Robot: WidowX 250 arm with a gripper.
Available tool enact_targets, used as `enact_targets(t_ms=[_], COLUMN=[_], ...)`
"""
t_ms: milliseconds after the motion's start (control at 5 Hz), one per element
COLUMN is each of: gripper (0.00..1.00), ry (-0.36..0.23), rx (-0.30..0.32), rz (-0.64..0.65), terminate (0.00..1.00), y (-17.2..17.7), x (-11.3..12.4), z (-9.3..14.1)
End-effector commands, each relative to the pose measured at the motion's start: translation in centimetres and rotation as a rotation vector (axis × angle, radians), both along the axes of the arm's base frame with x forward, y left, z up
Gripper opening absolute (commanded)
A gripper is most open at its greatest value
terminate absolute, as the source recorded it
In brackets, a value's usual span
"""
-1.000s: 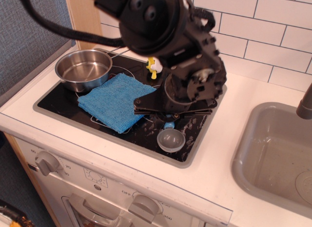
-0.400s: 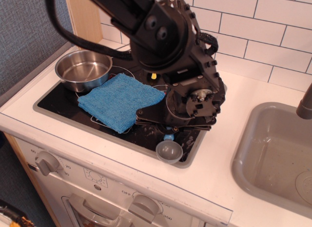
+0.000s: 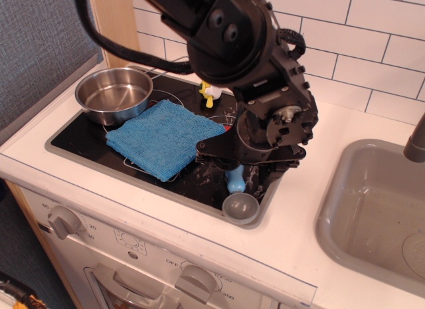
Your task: Put the spoon to the right of the blue towel.
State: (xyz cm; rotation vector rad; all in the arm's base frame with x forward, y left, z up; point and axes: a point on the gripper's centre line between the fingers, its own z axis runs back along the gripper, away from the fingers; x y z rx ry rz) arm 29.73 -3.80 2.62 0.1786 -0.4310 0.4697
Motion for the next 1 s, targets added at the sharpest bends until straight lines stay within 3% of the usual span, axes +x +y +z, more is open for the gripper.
enact_targets(t_ms=[0,200,400,800], gripper=[1.00,1.00,1.00,1.00], ry=[-0.072,-0.134,-0.143,-0.151], rx=[-0.030,-0.064,-0.143,-0.174], rz=[0.016,0.034,0.036,0.073], terminate=[0.00,0.00,0.00,0.00], y=[0.3,0.4,0.1,0.5], x=[1.0,1.6,2.5,2.9], z=[2.1,3.5,5.5,10.0])
